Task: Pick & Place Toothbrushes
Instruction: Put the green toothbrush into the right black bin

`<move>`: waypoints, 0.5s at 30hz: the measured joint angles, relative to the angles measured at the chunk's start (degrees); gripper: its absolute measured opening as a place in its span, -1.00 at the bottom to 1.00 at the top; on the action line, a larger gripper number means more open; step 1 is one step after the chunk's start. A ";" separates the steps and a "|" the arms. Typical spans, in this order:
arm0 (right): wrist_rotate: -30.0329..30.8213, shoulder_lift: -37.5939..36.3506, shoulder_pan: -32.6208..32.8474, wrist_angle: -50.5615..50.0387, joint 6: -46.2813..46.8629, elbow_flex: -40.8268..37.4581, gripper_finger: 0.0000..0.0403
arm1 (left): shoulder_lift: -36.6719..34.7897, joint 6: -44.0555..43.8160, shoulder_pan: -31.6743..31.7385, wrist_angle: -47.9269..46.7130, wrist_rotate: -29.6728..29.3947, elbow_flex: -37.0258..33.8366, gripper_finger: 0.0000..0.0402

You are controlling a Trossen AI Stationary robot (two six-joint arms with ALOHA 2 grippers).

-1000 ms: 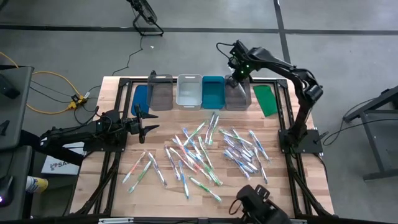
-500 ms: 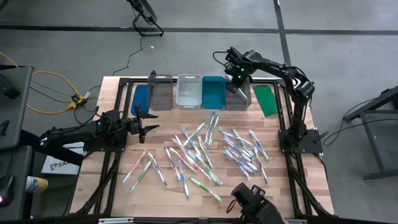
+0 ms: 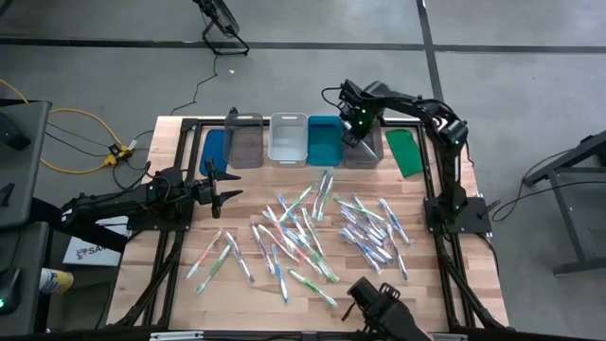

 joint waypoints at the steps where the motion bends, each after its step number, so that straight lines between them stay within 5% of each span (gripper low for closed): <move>1: 0.93 0.54 0.00 0.19 0.35 0.02 -0.92 | 0.00 0.00 0.00 -0.01 0.00 0.00 -0.04; 7: 5.60 2.19 0.12 0.45 3.19 0.00 -0.75 | 0.00 0.00 -0.02 -0.02 0.00 0.00 -0.04; 15: 5.62 1.95 0.48 -1.01 5.02 0.51 -0.19 | 0.00 0.00 -0.01 -0.01 0.00 0.00 -0.04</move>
